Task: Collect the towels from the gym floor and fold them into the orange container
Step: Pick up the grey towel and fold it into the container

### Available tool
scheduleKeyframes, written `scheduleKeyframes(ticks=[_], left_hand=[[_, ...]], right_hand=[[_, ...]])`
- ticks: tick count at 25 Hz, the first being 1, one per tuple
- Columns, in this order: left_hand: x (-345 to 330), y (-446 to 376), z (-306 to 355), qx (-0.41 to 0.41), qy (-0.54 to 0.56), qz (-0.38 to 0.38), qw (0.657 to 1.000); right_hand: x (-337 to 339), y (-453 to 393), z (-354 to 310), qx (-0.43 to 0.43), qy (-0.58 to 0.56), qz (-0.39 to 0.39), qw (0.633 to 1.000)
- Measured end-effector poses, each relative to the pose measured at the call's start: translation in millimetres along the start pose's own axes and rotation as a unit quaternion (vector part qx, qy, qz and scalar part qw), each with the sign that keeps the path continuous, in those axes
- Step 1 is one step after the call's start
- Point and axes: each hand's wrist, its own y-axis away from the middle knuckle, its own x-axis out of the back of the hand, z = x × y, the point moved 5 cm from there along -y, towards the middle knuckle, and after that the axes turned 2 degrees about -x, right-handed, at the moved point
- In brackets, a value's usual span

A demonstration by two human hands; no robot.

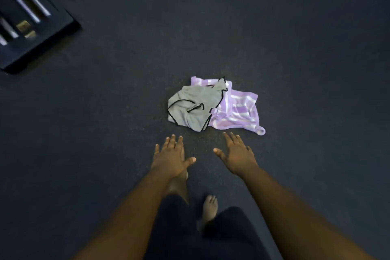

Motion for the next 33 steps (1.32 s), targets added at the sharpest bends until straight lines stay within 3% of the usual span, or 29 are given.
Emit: scheduleKeyframes(ticks=[10,17,22,26,33], left_hand=[[-98.4,-323.5,-72.4,0.043,0.003,-0.047,0.998],[-165.2,-404.5,-93.3,0.045,0.006,-0.063,0.997],[-136.2,-348.5,-77.1,0.065,0.027,-0.070,0.995],[-71.8,-235.1,-58.0,0.103,0.079,-0.086,0.988],[24.9,26.8,-9.1,0.249,0.189,0.038,0.949]], right_hand=[[-123.4,-352.0,45.4,0.003,0.046,0.001,0.999],[-184.2,-471.3,56.5,-0.044,0.044,0.027,0.998],[-146.9,-406.0,30.6,0.046,0.061,0.057,0.995],[-75.9,-294.7,-16.8,0.157,0.113,0.041,0.980],[78.8,-95.6,-102.8,0.330,0.180,0.039,0.926]])
